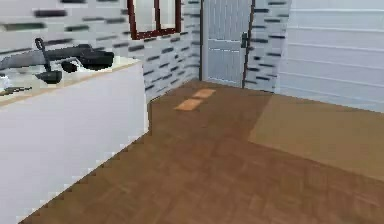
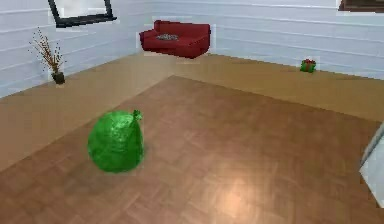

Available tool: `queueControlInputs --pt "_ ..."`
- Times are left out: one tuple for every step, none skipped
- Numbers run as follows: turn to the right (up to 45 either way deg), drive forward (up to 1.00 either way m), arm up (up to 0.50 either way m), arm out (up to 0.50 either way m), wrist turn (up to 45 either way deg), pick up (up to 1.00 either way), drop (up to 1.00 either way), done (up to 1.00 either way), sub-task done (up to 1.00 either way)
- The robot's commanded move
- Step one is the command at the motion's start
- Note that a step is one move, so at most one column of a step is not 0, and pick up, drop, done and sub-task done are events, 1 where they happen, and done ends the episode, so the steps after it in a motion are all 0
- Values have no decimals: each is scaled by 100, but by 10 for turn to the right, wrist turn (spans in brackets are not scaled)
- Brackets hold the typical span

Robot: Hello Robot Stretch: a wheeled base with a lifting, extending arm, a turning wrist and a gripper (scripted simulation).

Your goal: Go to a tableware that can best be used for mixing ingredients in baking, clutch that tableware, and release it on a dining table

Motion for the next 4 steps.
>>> queueControlInputs --pt "-390 0 0 0 0 0 0 0 0" --pt "0 90 0 0 0 0 0 0 0" --pt "-330 0 0 0 0 0 0 0 0" --pt "0 5 0 0 0 0 0 0 0"
